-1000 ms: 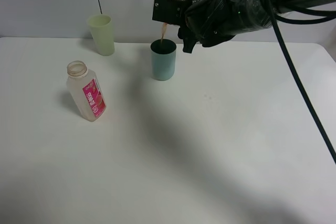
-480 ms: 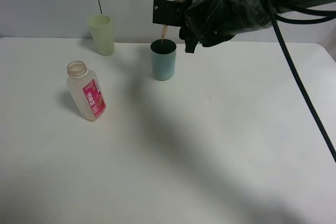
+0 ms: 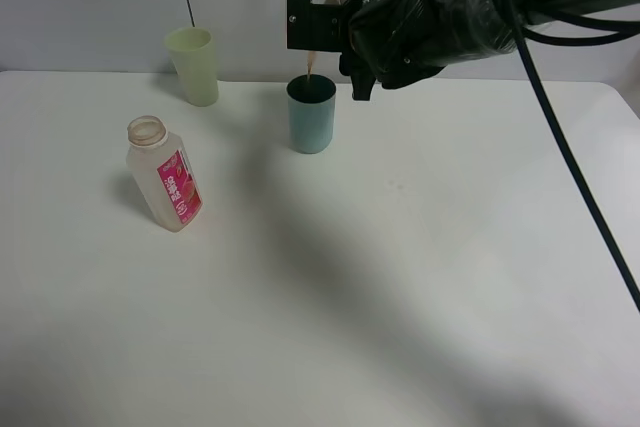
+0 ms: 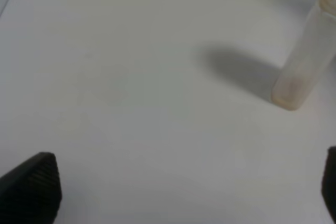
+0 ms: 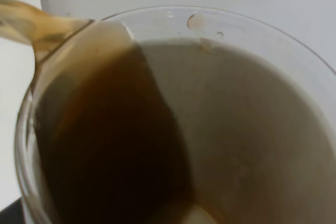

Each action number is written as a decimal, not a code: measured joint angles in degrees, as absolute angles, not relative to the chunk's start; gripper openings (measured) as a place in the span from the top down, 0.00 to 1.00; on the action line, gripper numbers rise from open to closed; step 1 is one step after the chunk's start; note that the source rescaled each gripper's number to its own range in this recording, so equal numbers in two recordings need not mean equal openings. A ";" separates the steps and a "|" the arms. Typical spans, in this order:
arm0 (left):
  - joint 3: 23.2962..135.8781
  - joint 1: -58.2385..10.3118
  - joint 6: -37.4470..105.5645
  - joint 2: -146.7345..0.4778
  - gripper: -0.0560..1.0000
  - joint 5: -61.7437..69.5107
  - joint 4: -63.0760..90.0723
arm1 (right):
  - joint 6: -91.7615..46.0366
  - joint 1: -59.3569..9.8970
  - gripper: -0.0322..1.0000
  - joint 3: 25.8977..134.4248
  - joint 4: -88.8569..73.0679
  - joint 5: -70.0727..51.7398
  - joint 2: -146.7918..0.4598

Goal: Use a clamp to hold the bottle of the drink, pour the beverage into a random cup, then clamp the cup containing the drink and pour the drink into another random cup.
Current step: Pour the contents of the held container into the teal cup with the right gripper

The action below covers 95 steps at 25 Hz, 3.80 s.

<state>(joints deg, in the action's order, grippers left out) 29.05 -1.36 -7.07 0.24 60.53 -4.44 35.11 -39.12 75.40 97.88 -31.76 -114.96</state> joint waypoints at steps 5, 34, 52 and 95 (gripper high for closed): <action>29.05 -1.36 -7.07 0.24 0.00 60.53 -4.39 | 34.72 -39.23 0.97 76.37 97.88 -31.80 -114.96; 29.05 -1.36 -7.07 0.24 0.00 60.53 -4.39 | 22.51 -40.26 0.97 76.44 97.88 -32.85 -114.96; 29.05 -1.36 -7.07 0.24 0.00 60.53 -4.39 | 12.32 -40.26 0.97 76.50 97.88 -33.82 -114.96; 29.05 -1.36 -7.07 0.24 0.00 60.53 -4.39 | 50.45 -40.26 0.97 76.50 70.99 -38.04 -106.41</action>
